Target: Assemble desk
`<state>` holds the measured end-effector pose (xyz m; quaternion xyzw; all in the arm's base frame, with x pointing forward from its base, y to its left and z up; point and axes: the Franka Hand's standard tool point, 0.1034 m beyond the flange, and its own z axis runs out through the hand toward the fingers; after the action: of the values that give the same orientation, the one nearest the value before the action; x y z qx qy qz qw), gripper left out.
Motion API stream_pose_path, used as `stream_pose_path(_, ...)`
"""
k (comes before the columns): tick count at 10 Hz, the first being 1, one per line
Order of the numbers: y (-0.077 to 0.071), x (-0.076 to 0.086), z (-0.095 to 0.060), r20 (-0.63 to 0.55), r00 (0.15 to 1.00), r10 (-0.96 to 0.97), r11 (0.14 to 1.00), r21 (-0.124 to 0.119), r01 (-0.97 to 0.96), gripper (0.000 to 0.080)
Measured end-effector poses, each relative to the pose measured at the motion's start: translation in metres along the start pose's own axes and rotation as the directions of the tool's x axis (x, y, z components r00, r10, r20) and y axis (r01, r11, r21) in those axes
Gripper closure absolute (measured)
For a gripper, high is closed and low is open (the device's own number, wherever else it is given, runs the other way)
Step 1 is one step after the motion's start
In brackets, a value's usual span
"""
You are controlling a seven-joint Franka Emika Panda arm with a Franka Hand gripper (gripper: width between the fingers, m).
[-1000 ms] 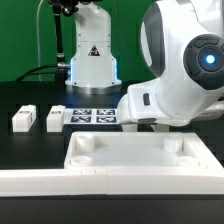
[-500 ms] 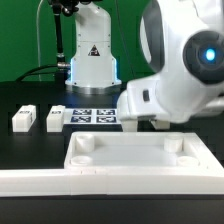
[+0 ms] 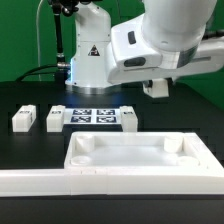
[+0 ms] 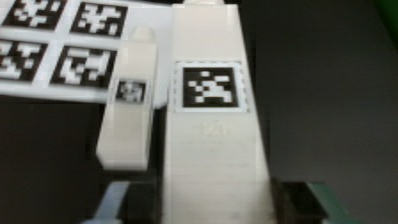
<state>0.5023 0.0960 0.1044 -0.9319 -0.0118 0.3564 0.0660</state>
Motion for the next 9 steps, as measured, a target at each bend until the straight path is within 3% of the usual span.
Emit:
stream_pose_path(2,0.001,-0.002,-0.002,-0.114,0.993,0.004,1.0,-0.006,-0.005,0.0514)
stream_pose_path(3,0.0,0.005,-0.01,-0.212,0.977,0.003,1.0,-0.008,-0.005,0.0514)
stream_pose_path(4,-0.003,0.003,-0.028,-0.253,0.967,-0.002,1.0,-0.011,0.0,0.0514)
stream_pose_path(6,0.002,0.007,-0.098,-0.403,0.914,-0.043,0.999,-0.015,0.041,0.0514)
stream_pose_path(7,0.0,0.013,-0.098,-0.502,0.864,-0.045,0.999,-0.022,0.039,0.0514)
stream_pose_path(8,0.002,0.011,-0.086,-0.54,0.84,-0.045,0.999,-0.029,0.035,0.0514)
stream_pose_path(9,0.003,0.013,-0.091,-0.601,0.798,-0.045,0.999,-0.032,0.032,0.0514)
